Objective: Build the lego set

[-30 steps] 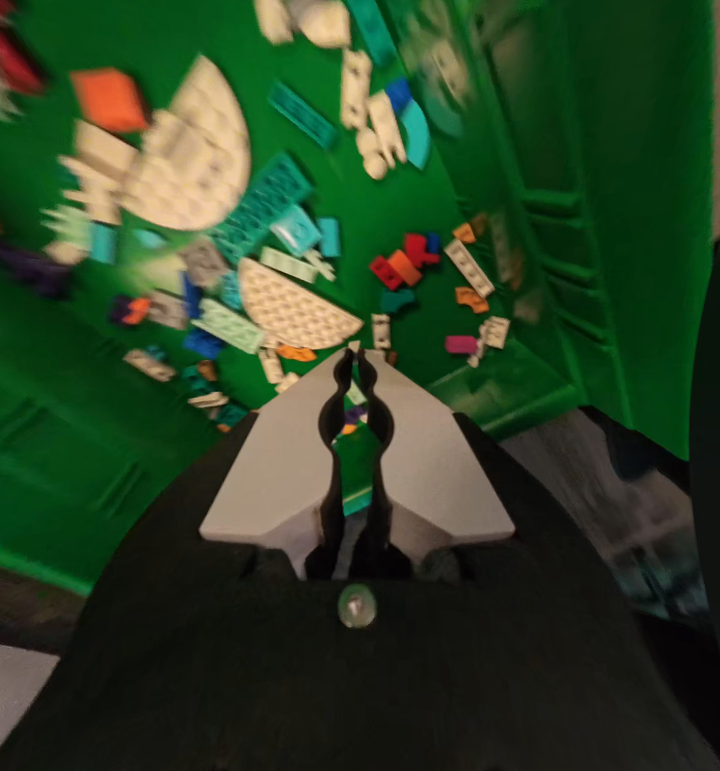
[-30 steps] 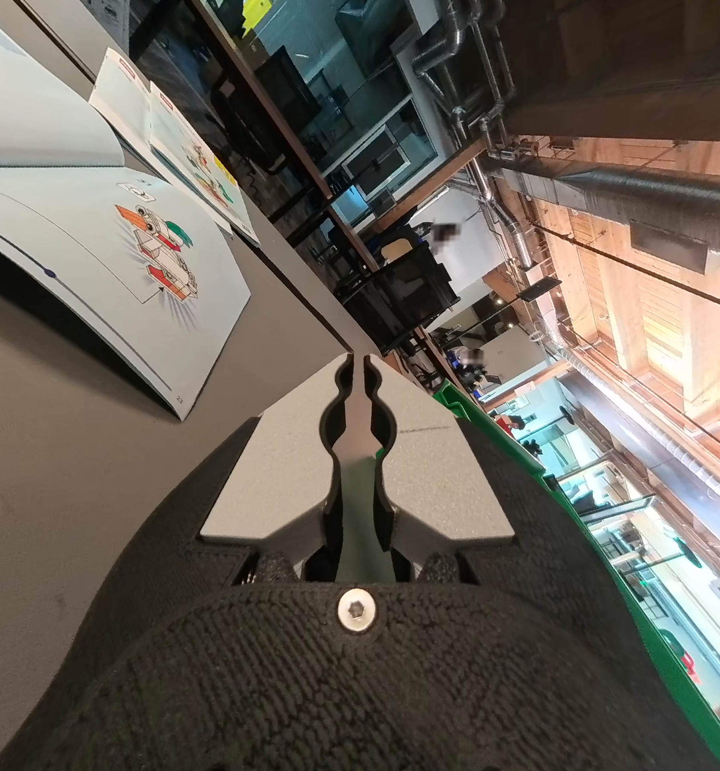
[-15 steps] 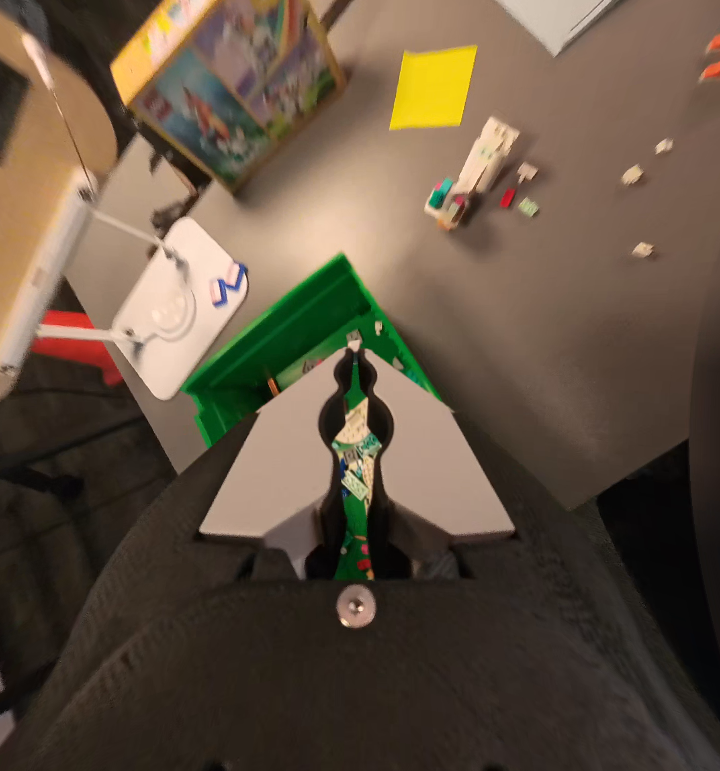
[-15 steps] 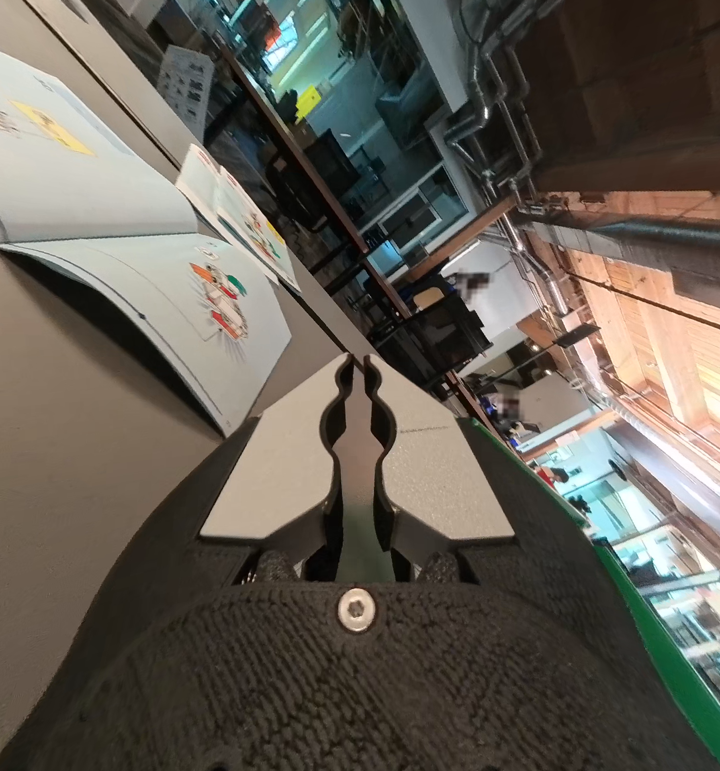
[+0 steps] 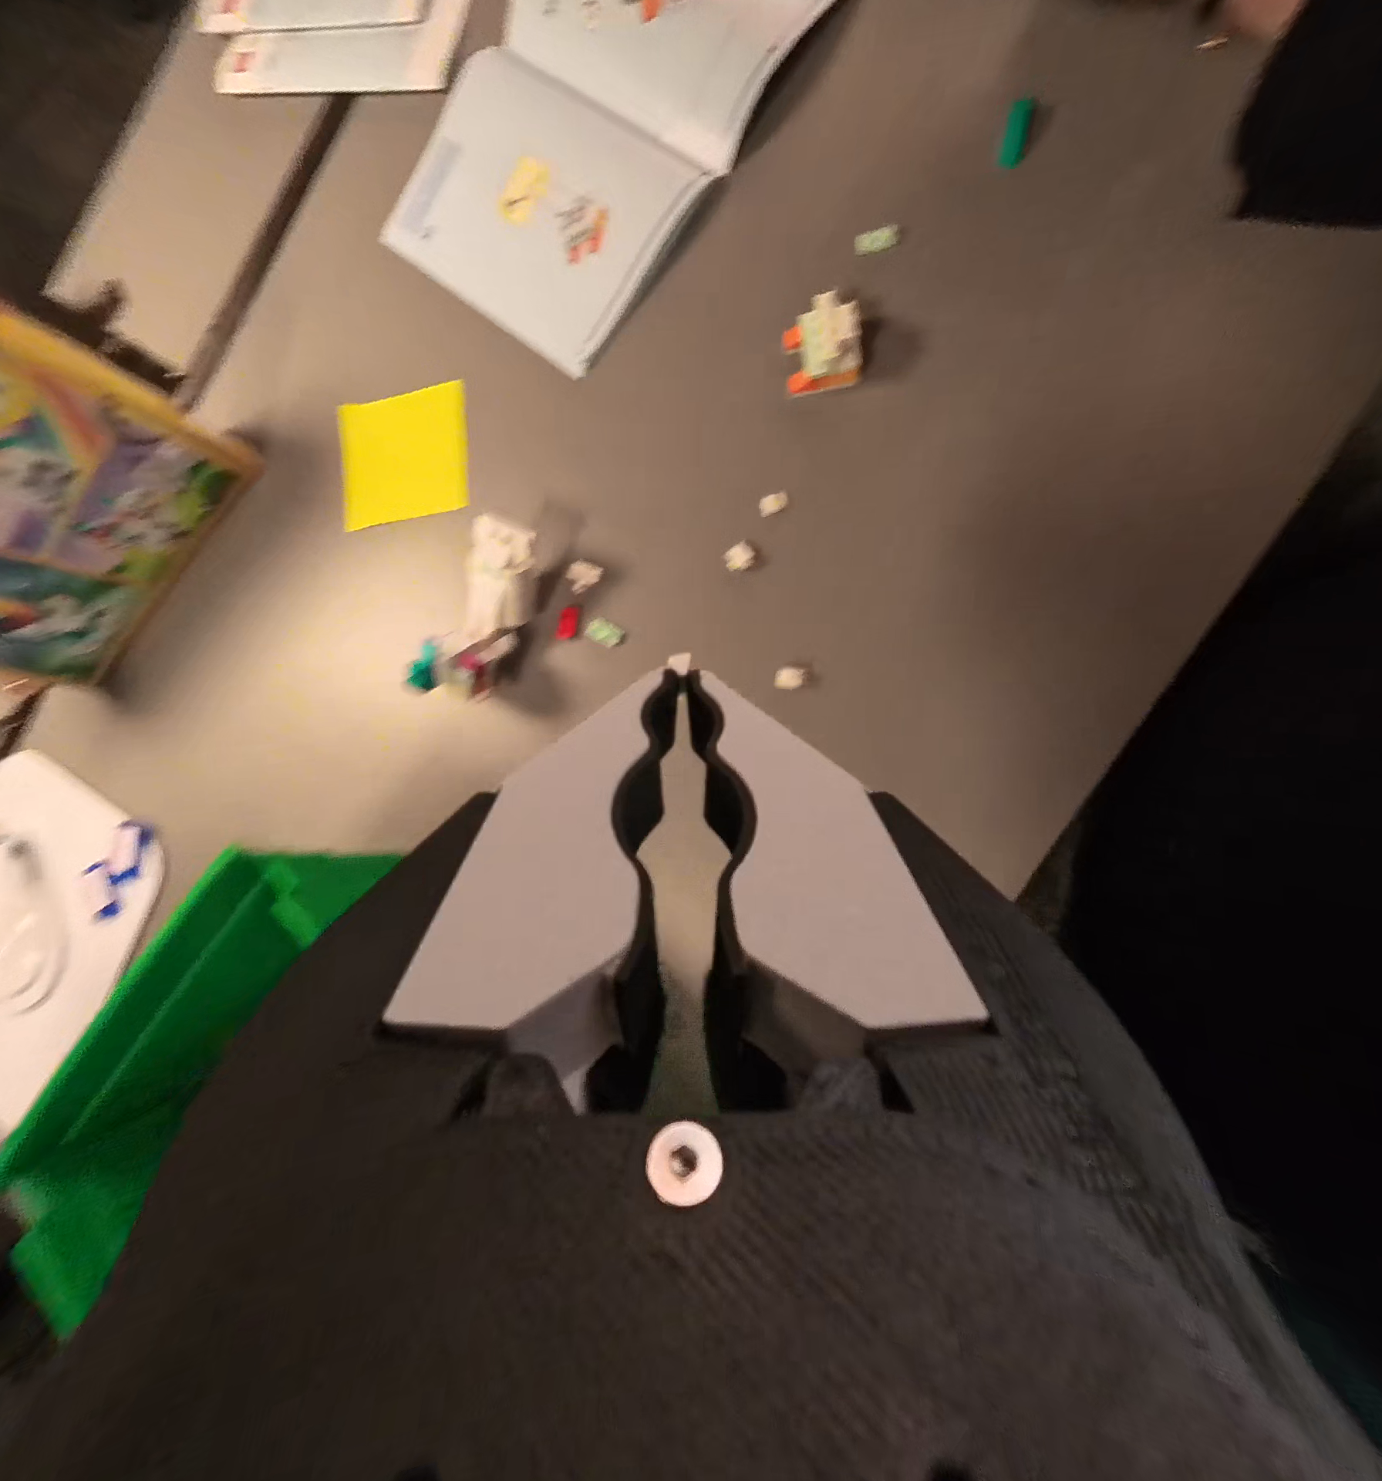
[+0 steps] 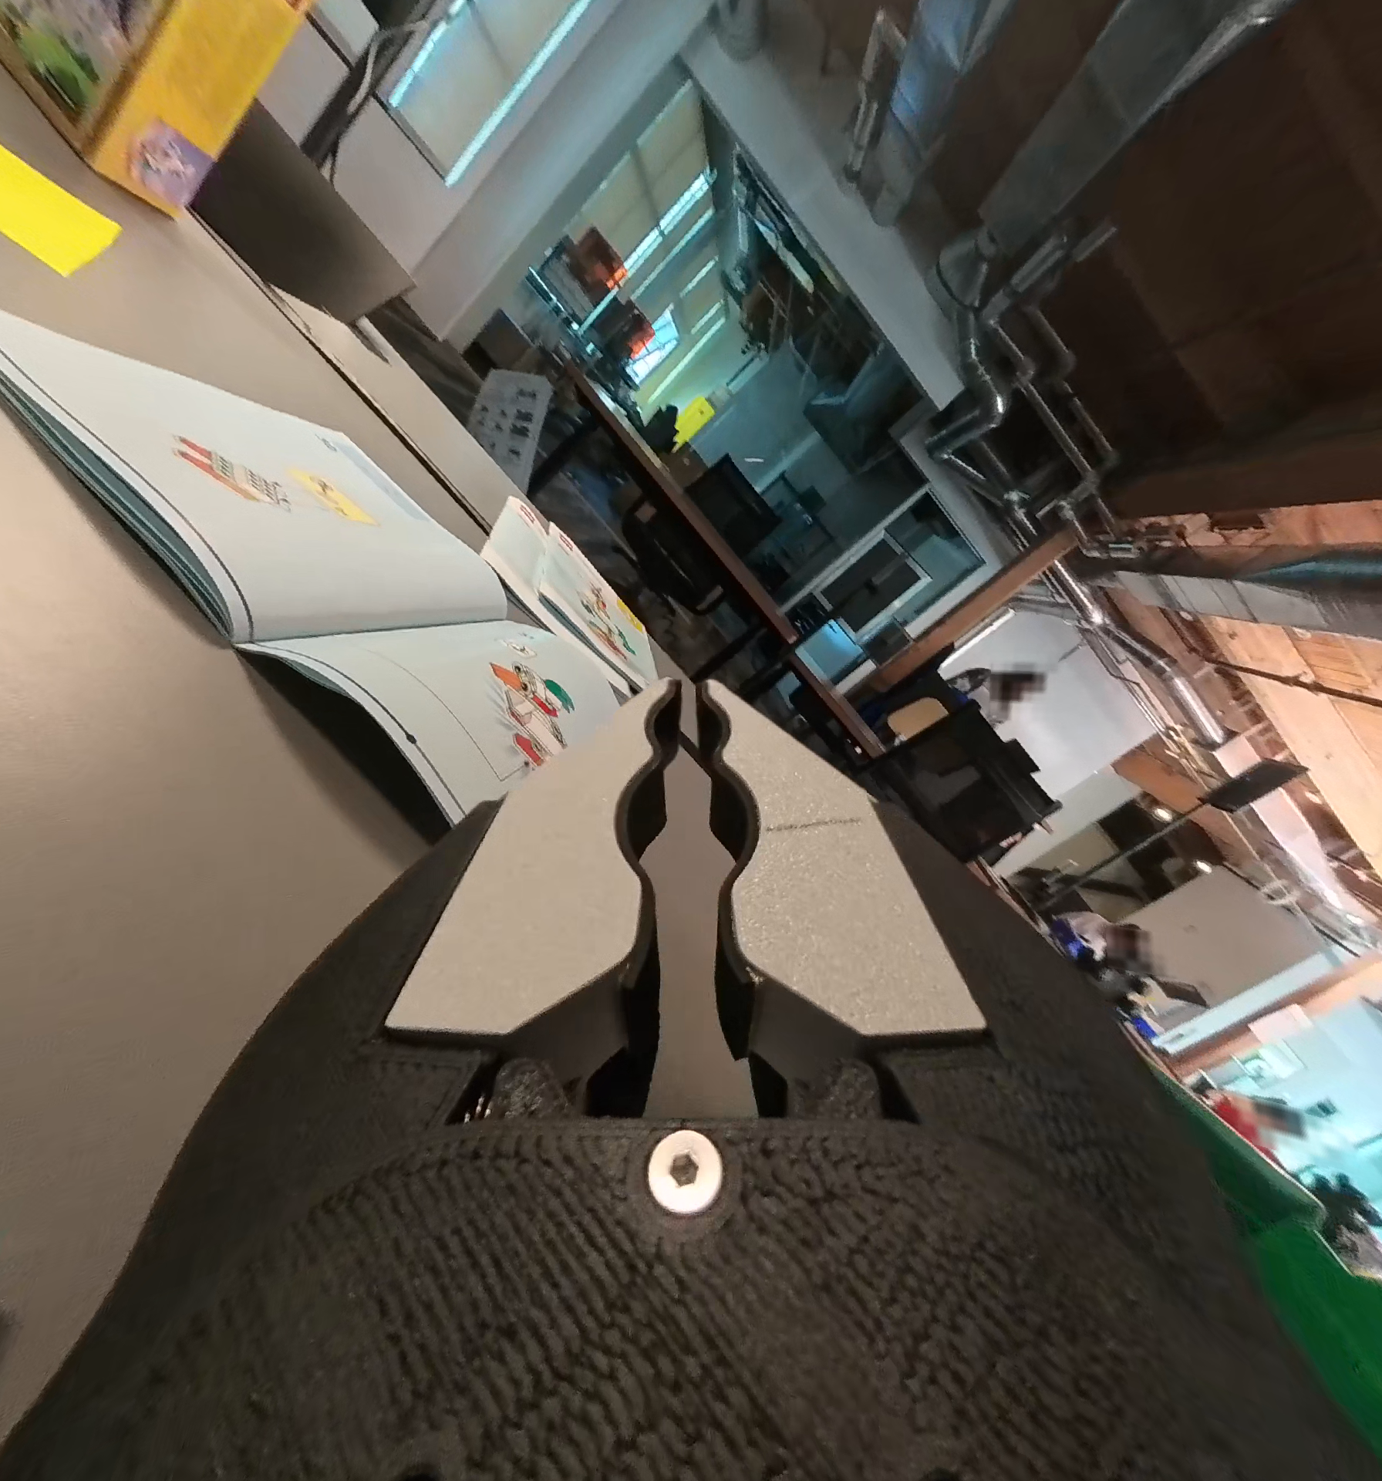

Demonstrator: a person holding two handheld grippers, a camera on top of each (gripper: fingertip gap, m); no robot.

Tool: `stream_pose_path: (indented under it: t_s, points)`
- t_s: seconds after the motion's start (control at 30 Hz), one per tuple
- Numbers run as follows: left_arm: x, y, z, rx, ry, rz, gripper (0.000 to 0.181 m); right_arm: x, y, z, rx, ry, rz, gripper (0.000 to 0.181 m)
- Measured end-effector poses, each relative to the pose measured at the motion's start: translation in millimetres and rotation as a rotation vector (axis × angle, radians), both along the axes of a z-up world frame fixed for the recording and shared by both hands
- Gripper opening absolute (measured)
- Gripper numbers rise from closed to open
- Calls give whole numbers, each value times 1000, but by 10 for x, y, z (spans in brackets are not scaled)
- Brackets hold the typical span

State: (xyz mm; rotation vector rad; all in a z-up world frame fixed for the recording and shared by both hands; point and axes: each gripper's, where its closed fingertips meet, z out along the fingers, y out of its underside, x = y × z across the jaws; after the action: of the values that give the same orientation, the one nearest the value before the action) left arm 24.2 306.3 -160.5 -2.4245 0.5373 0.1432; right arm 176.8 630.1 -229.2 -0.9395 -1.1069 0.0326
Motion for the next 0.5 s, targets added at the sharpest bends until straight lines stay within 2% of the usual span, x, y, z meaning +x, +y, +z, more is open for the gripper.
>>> stream_pose_path:
  t_s: [0.1,0.23,0.4,0.5]
  points:
    - [390,232,-294,-38,-98,-86,1,-55,-1,-3,6,-5,47,1]
    - [738,675,-593,-45,-180,-152,1,-77,52,39,-2,26,83,0]
    - [1024,1272,-931,-91,-306,-151,1,24,114,145,-39,111,84,0]
    - [1083,1495,-1144,-150,-280,-129,2,36,106,171,-43,126,95,0]
